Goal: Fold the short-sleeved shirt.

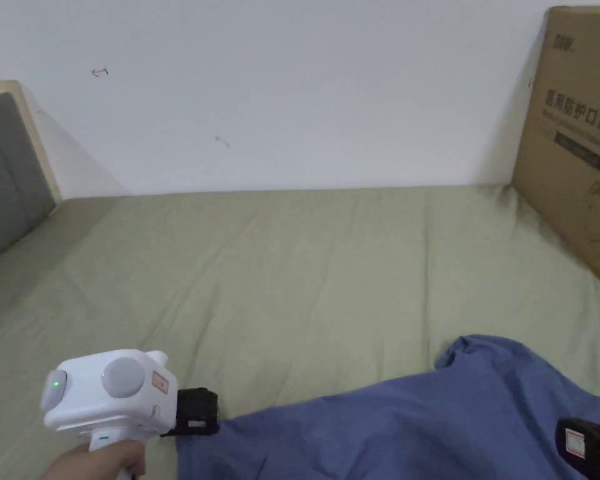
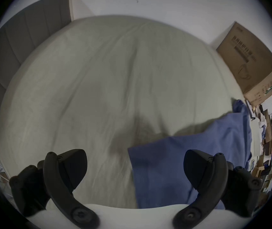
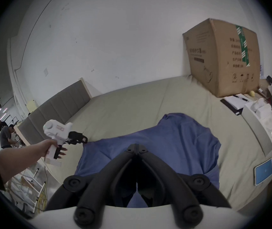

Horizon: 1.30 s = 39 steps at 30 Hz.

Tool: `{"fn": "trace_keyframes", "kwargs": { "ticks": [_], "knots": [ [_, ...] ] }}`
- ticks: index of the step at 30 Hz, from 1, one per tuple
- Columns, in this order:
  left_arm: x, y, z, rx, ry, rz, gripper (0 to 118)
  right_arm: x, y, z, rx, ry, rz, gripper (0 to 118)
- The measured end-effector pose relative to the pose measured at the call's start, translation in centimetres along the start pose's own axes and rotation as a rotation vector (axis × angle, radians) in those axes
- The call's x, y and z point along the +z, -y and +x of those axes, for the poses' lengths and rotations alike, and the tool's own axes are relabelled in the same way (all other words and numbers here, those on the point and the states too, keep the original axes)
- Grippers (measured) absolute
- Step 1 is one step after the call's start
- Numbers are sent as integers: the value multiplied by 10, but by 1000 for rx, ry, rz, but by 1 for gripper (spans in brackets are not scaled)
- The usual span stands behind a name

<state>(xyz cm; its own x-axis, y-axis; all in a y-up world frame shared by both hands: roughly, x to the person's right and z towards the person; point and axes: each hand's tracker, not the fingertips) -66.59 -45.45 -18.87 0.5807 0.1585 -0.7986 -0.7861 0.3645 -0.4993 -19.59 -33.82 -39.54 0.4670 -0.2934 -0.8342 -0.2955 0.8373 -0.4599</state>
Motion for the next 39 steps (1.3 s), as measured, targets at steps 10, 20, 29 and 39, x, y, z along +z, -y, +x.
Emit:
{"fn": "trace_keyframes", "kwargs": {
  "ticks": [10, 20, 29, 39],
  "knots": [
    [-23, 35, 33, -156, -147, 64, 88, -30, 10, -1, 55, 35, -89, 0],
    [15, 34, 24, -184, -19, 199, 1, -57, -76, 57, -75, -36, 24, 0],
    [34, 53, 3, -182, -106, 153, 1, -238, -131, 150, -23, 243, -565, 100],
    [19, 64, 4, -173, -118, 96, 1, -329, -107, 208, -148, 404, -648, 100]
  ]
}}
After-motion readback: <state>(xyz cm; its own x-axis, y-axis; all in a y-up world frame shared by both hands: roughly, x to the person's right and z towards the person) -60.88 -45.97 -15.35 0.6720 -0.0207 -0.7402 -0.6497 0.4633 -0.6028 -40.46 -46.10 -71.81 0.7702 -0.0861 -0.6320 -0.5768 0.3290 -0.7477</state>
